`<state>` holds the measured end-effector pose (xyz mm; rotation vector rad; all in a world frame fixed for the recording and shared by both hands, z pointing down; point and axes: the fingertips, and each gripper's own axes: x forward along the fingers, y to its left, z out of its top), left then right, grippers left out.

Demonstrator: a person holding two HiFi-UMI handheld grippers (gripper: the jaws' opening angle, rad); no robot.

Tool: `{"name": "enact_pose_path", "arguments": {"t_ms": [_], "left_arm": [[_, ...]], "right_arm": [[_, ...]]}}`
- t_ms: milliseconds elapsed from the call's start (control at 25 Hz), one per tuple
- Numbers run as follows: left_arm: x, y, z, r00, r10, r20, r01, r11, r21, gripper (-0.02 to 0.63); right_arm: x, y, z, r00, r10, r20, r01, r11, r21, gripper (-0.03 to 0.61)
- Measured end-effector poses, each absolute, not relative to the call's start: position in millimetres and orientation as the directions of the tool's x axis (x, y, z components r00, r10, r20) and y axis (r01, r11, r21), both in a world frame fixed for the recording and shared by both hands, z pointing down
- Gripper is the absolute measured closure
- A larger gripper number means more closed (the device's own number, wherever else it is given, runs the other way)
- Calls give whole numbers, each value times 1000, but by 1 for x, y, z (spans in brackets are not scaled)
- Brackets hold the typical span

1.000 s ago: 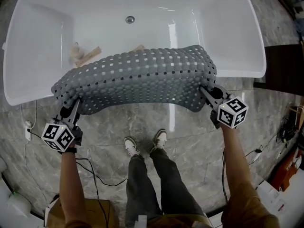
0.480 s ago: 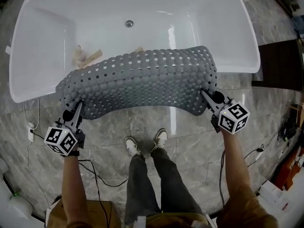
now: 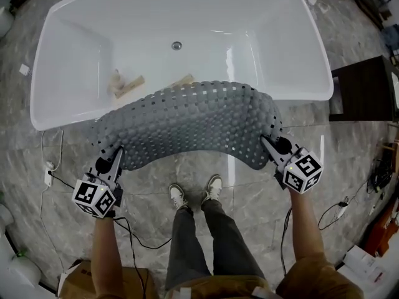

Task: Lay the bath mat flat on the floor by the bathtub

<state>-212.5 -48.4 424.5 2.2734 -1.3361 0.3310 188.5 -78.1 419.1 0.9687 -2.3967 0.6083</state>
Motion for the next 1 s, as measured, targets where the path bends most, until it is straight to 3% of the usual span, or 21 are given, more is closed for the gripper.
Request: {"name": "enact_pose_path", "arguments": {"t_ms": [1000], "left_arm": [[-210,57,223,467,-829,307,-883,-421,209,555]], "right_arm": [[157,29,212,-608,-608,510,-752,646,-126,526]]}}
